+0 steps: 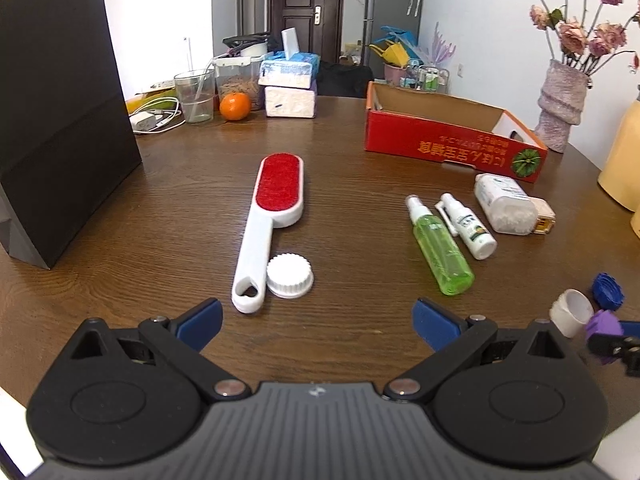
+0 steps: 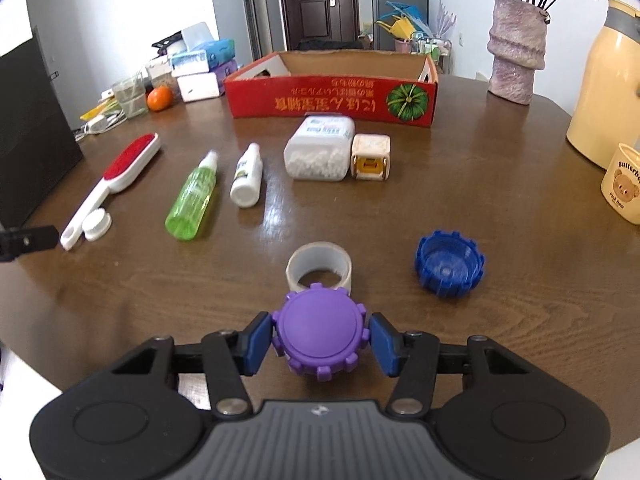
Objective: Organize rigid objects
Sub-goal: 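Grasp the red lint brush with the left tool while the right tool carries the purple cap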
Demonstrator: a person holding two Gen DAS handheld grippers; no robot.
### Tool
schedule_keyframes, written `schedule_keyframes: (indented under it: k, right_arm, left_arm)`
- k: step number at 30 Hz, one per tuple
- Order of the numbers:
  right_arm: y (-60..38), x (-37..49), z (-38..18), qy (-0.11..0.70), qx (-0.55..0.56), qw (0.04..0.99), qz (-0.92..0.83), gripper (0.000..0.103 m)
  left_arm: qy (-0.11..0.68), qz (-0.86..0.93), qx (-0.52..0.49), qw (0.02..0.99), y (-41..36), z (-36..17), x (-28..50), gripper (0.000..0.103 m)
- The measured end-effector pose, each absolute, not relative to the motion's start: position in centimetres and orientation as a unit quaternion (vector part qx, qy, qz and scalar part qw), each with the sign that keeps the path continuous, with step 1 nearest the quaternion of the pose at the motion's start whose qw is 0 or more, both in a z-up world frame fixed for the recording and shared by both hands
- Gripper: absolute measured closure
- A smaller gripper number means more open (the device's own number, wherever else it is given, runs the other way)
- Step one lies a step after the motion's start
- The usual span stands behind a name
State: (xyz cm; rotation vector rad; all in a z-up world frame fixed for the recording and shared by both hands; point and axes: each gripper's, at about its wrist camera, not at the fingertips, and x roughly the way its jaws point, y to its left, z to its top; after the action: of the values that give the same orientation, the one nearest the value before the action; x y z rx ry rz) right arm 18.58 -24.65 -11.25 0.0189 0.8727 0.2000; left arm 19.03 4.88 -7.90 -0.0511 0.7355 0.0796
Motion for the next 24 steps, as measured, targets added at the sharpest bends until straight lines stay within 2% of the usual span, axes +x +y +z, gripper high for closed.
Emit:
schedule_keyframes:
  k: [24]
  right_arm:
    - [-25.7, 26.6, -8.2, 0.381, 0.03, 0.923, 0.054, 0.05]
  left_arm:
    - [0.371, 0.07, -0.027, 0.925, 8.2, -8.0, 28.9, 0.0]
